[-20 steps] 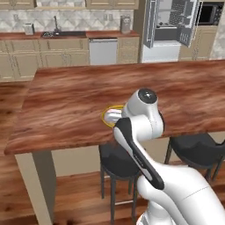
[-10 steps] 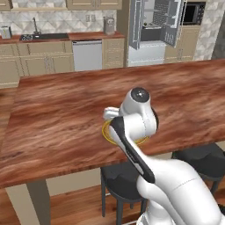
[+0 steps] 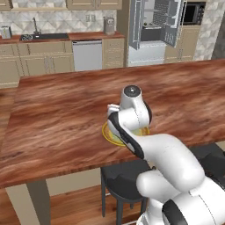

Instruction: Take the cheese, fish, and avocado from the fridge and place them on the plate on the dining counter to create an appetizer plate.

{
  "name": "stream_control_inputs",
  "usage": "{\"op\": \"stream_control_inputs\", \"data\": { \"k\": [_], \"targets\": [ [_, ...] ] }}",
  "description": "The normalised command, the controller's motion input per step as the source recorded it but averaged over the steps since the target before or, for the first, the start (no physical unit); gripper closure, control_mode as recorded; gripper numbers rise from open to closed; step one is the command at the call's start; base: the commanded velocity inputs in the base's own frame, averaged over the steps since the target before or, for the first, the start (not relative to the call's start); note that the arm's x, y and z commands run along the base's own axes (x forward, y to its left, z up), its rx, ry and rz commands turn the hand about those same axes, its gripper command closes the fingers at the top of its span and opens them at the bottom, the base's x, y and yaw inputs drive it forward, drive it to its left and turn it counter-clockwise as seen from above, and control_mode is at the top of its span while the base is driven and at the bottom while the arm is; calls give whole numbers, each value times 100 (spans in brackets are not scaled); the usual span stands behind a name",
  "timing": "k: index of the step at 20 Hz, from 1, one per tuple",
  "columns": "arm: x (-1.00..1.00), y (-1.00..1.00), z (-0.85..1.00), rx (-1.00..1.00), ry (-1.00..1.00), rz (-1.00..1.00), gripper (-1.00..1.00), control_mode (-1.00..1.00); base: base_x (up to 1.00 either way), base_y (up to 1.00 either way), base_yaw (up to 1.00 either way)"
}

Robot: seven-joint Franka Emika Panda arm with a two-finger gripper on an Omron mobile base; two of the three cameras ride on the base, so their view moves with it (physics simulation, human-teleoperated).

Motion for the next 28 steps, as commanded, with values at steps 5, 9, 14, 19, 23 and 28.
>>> {"op": "stream_control_inputs", "data": {
  "k": [5, 9, 14, 19, 23, 28],
  "targets": [
    [56, -42, -51, 0, 12, -10, 100, -100, 0, 0, 0],
    [60, -23, -59, 0, 9, -10, 100, -100, 0, 0, 0],
    [51, -15, -41, 0, 3, -11, 100, -100, 0, 0, 0],
    [45, -13, -28, 0, 2, -12, 100, -100, 0, 0, 0],
    [25, -6, -32, 0, 4, -12, 100, -100, 0, 0, 0],
    [12, 0, -28, 0, 1, -11, 100, -100, 0, 0, 0]
  ]
}}
